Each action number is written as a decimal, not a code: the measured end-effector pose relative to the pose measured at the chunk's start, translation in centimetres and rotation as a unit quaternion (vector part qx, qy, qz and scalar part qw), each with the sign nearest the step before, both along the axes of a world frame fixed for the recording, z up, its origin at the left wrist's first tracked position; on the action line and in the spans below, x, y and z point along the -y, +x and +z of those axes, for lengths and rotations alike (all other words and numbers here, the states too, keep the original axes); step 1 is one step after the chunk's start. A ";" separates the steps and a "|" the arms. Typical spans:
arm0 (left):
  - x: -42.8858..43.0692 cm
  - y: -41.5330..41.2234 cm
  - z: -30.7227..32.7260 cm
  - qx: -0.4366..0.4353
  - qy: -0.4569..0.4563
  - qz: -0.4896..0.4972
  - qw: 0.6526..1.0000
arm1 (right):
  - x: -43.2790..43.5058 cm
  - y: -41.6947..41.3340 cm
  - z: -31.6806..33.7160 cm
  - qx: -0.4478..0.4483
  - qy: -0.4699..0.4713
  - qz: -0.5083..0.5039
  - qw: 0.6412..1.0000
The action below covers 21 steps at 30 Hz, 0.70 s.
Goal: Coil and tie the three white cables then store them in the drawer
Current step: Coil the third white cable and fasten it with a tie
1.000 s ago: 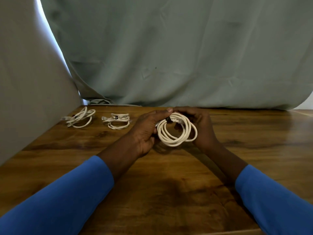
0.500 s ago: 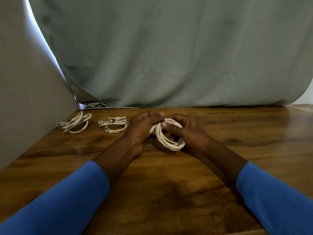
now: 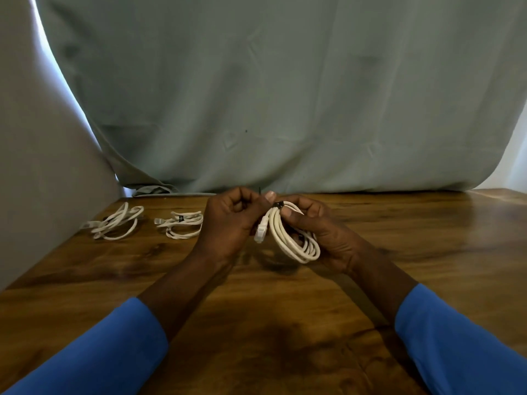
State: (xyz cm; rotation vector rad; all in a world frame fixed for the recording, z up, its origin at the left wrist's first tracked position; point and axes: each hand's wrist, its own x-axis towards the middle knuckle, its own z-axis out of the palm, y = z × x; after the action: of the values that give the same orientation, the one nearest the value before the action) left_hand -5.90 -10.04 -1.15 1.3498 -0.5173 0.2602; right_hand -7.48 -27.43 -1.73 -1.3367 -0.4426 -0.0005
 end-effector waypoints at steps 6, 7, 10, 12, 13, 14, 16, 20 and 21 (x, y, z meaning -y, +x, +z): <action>0.6 0.1 -0.6 -0.066 -0.049 0.028 0.996 | 0.1 -0.6 0.7 0.047 -0.022 -0.003 0.999; 0.5 0.0 -0.3 -0.098 -0.067 -0.013 0.993 | 0.2 -0.4 0.6 0.044 -0.015 0.006 0.999; 0.0 -0.2 0.5 -0.133 -0.093 -0.091 0.982 | 0.8 -0.1 0.5 0.025 0.000 0.027 0.999; -0.2 -0.3 0.6 -0.116 -0.084 -0.071 0.987 | 1.0 0.0 0.5 0.014 0.006 0.022 1.000; -0.2 -0.3 0.6 -0.100 -0.077 -0.047 0.991 | 0.9 -0.1 0.6 0.008 0.008 0.017 1.000; -0.1 -0.4 0.5 -0.078 -0.065 -0.018 0.995 | 0.8 -0.1 0.6 0.005 0.009 0.014 1.000; -0.1 -0.4 0.4 -0.017 -0.016 0.043 0.999 | 0.7 0.0 0.6 -0.006 0.007 0.013 1.000; -0.5 -0.8 0.7 0.045 -0.001 0.046 0.998 | 1.1 0.0 0.5 -0.020 0.003 0.008 1.000; -0.6 -1.0 0.9 0.051 -0.005 0.039 0.998 | 1.0 -0.2 0.7 -0.021 0.010 0.016 1.000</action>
State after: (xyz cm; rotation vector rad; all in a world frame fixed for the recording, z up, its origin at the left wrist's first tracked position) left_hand -6.91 -9.49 -0.27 1.3546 -0.5488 0.3975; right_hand -7.72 -28.41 -1.06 -1.3068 -0.4277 0.0481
